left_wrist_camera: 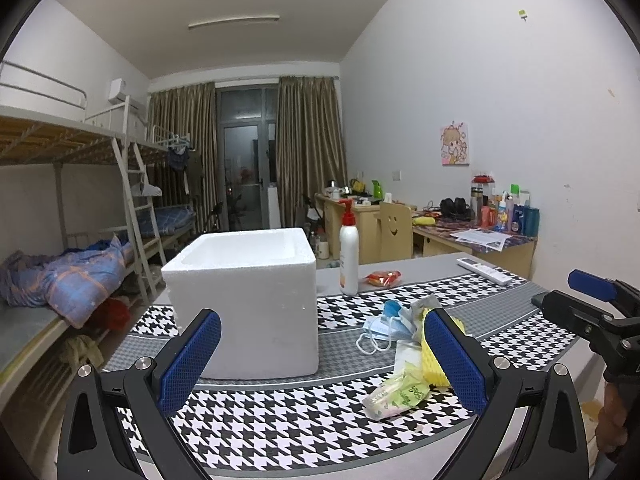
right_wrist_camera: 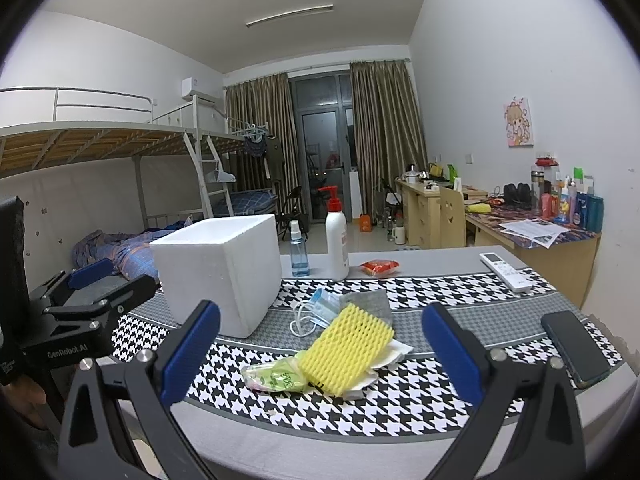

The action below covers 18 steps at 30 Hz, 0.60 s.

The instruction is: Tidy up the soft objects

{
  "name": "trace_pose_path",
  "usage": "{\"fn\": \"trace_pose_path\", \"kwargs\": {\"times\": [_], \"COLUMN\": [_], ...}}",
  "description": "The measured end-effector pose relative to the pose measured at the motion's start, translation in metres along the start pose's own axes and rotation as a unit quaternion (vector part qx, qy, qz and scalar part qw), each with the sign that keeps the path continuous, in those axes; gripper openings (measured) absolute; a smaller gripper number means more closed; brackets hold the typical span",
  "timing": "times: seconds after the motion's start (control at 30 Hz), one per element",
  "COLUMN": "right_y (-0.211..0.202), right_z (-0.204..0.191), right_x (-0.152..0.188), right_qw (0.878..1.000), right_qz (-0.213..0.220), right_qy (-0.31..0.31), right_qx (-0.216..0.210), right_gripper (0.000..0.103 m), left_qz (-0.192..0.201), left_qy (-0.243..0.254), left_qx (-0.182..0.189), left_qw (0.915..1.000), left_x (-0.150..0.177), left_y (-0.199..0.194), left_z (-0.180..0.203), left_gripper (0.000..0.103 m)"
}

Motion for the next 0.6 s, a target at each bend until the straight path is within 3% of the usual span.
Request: {"fn": "trace_pose_path", "kwargs": {"times": [0.6], "right_y": [0.001], "right_z": [0.007], "right_x": [-0.0046], "right_qw": [1.0], "right_qz": [0.004], "right_qy": [0.001], "right_qx": [0.004], "right_gripper": [0.102], "left_qz": [0.0], "left_qy": [0.0], "left_qx": [0.001], "left_qw": [1.0], "left_x": [-0.0039], "left_y": [0.0003], "left_z": [-0.0011], "left_gripper": [0.102]}}
Point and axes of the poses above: each gripper's, at about its wrist camera, not at the fingertips, and y roughly the way its jaws point, z to its right, x to its underside, the point moved 10 cm from there along y, roughly the way its jaws point, and after that the axes turned 5 degrees about x, right-handed, at the moved point
